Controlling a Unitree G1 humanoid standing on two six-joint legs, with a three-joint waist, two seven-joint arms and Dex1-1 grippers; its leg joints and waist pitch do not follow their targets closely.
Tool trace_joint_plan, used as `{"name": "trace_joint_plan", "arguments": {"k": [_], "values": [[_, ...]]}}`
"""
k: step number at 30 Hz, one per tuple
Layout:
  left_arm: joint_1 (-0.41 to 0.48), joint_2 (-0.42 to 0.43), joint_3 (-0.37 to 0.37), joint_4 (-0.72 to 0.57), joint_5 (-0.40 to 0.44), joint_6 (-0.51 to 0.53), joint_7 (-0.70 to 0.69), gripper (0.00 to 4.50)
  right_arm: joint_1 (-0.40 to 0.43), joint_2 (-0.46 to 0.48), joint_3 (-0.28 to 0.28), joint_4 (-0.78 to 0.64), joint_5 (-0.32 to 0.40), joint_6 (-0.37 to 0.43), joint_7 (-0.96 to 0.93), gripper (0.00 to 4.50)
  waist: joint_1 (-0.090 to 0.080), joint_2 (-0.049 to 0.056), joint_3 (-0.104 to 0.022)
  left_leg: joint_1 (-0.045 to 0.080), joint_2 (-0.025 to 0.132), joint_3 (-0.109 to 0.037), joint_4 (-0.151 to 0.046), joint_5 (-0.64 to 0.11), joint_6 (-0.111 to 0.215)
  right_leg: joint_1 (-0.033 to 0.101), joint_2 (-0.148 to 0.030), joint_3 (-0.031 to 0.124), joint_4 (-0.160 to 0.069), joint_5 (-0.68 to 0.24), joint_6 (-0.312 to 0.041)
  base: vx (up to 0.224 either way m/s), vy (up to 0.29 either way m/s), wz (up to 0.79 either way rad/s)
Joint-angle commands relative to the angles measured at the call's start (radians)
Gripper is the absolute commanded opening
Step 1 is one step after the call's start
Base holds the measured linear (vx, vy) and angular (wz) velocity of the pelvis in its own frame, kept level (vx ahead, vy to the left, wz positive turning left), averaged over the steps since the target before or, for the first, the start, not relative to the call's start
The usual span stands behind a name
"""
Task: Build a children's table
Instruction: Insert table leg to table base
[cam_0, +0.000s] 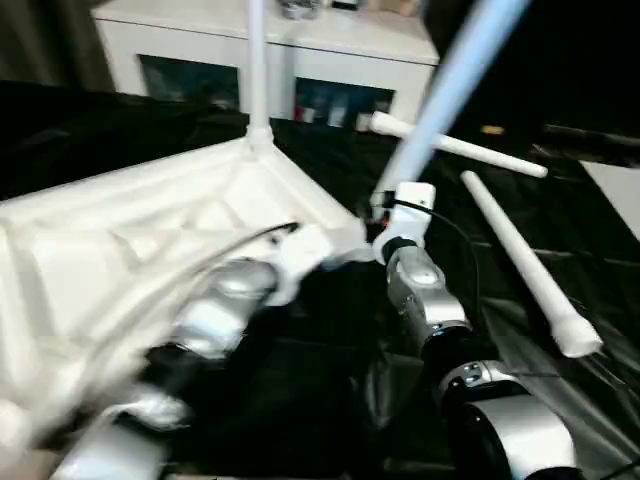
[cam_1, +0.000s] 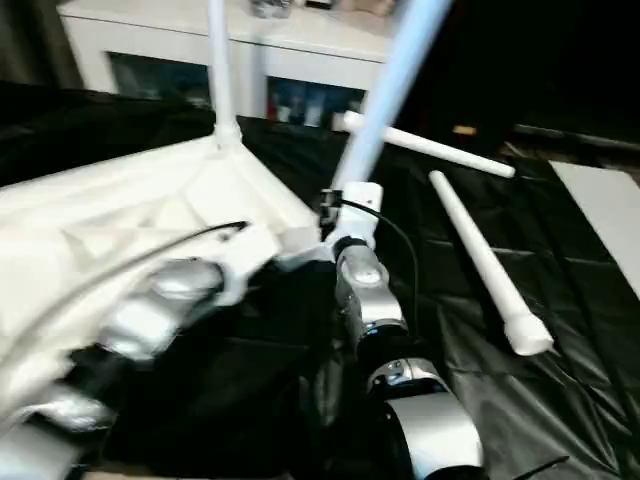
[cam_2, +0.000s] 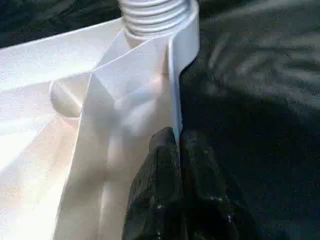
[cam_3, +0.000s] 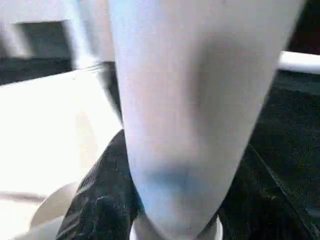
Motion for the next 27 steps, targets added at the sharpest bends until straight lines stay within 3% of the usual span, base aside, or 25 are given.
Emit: {"name": "trace_joint_plan", "arguments": {"k": [1, 2, 3, 4, 6, 7, 8, 9, 11, 12, 13, 17, 21, 27], "values": [[0.025, 0.024, -0.063, -0.111, -0.039, -0.075, -0.173, 0.0, 0.049, -0.039, 0.037, 0.014, 0.006, 0.127, 0.13, 1.84, 0.008, 0.021, -0.047, -0.004, 0.034, -0.009, -0.081, -0.215, 0.003, 0.044, -0.063, 0.03, -0.064, -0.152, -0.173, 0.0, 0.0, 0.0], [0.036, 0.051, -0.066, -0.132, -0.051, -0.082, -0.215, 0.0, 0.058, -0.063, 0.055, -0.017, 0.01, 0.167, 0.185, 1.84, 0.007, 0.022, -0.046, -0.003, 0.034, -0.006, -0.08, -0.199, 0.004, 0.041, -0.062, 0.031, -0.061, -0.118, -0.183, 0.0, 0.0, 0.0], [0.041, 0.066, -0.066, -0.141, -0.057, -0.086, -0.236, 0.0, 0.063, -0.077, 0.063, -0.033, 0.012, 0.19, 0.215, 1.84, 0.004, 0.022, -0.048, -0.006, 0.033, -0.007, -0.078, -0.157, 0.012, 0.05, -0.06, 0.029, -0.052, -0.045, -0.201, 0.0, 0.0, 0.0], [0.058, 0.102, -0.054, -0.184, -0.104, -0.065, -0.306, 0.0, 0.086, -0.131, 0.094, -0.1, 0.032, 0.265, 0.336, 1.84, 0.005, 0.022, -0.05, 0.001, 0.032, -0.004, -0.074, -0.126, 0.019, 0.049, -0.057, 0.029, -0.047, 0.017, -0.219, 0.0, 0.0, 0.0], [0.063, 0.112, -0.05, -0.197, -0.122, -0.058, -0.328, 0.0, 0.094, -0.148, 0.103, -0.121, 0.038, 0.288, 0.373, 1.84, 0.006, 0.021, -0.053, 0.005, 0.029, 0.001, -0.066, -0.066, 0.043, 0.053, -0.055, 0.031, -0.038, 0.127, -0.25, 0.062, 0.016, 0.0], [0.064, 0.114, -0.049, -0.2, -0.126, -0.054, -0.332, 0.0, 0.096, -0.152, 0.105, -0.127, 0.04, 0.294, 0.383, 1.84, 0.007, 0.021, -0.052, 0.006, 0.029, 0.003, -0.066, -0.058, 0.049, 0.052, -0.056, 0.03, -0.038, 0.138, -0.257, 0.053, 0.007, 0.02], [0.072, 0.134, -0.043, -0.22, -0.149, -0.041, -0.361, 0.0, 0.116, -0.188, 0.124, -0.176, 0.052, 0.324, 0.464, 1.84, 0.011, 0.019, -0.051, 0.01, 0.031, 0.005, -0.066, -0.074, 0.053, 0.053, -0.059, 0.031, -0.04, 0.112, -0.272, 0.0, 0.0, 0.0], [0.072, 0.134, -0.043, -0.22, -0.149, -0.041, -0.361, 0.0, 0.116, -0.188, 0.124, -0.176, 0.052, 0.324, 0.464, 1.84, 0.015, 0.019, -0.049, 0.011, 0.032, 0.006, -0.067, -0.084, 0.052, 0.053, -0.059, 0.031, -0.043, 0.093, -0.271, 0.0, 0.0, 0.0], [0.088, 0.177, -0.023, -0.247, -0.184, -0.043, -0.424, 0.0, 0.202, -0.291, 0.162, -0.349, 0.127, 0.388, 0.703, 1.84, 0.024, 0.015, -0.047, 0.013, 0.035, 0.007, -0.068, -0.117, 0.051, 0.053, -0.06, 0.032, -0.046, 0.046, -0.263, 0.0, 0.0, 0.0], [0.088, 0.177, -0.023, -0.247, -0.184, -0.043, -0.424, 0.0, 0.202, -0.291, 0.162, -0.349, 0.127, 0.388, 0.703, 1.84, 0.036, 0.018, -0.047, 0.021, 0.04, 0.007, -0.068, -0.124, 0.051, 0.052, -0.061, 0.032, -0.046, 0.04, -0.256, 0.0, 0.0, 0.0], [0.092, 0.19, -0.013, -0.253, -0.201, -0.042, -0.442, 0.0, 0.237, -0.329, 0.17, -0.405, 0.157, 0.42, 0.78, 1.84, 0.038, 0.015, -0.041, 0.02, 0.037, 0.009, -0.07, -0.144, 0.052, 0.047, -0.058, 0.032, -0.049, 0.011, -0.258, 0.0, 0.0, 0.0], [0.097, 0.21, 0.004, -0.265, -0.239, -0.045, -0.478, 0.0, 0.296, -0.405, 0.222, -0.471, 0.161, 0.443, 0.916, 1.84, 0.054, 0.012, -0.037, 0.022, 0.04, 0.007, -0.076, -0.212, 0.026, 0.042, -0.063, 0.033, -0.062, -0.139, -0.232, 0.0, 0.0, 0.0], [0.095, 0.221, 0.006, -0.264, -0.233, -0.042, -0.483, 0.0, 0.325, -0.43, 0.248, -0.496, 0.151, 0.451, 0.952, 1.84, 0.059, 0.009, -0.036, 0.021, 0.039, 0.003, -0.08, -0.246, 0.004, 0.04, -0.067, 0.034, -0.069, -0.231, -0.202, 0.0, 0.0, 0.0], [0.082, 0.224, 0.008, -0.23, -0.19, -0.067, -0.453, 0.0, 0.34, -0.433, 0.285, -0.504, 0.104, 0.438, 0.926, 1.84, 0.062, 0.01, -0.043, 0.018, 0.036, 0.004, -0.073, -0.16, 0.007, 0.044, -0.062, 0.031, -0.057, -0.11, -0.214, 0.0, 0.0, 0.0]]}}
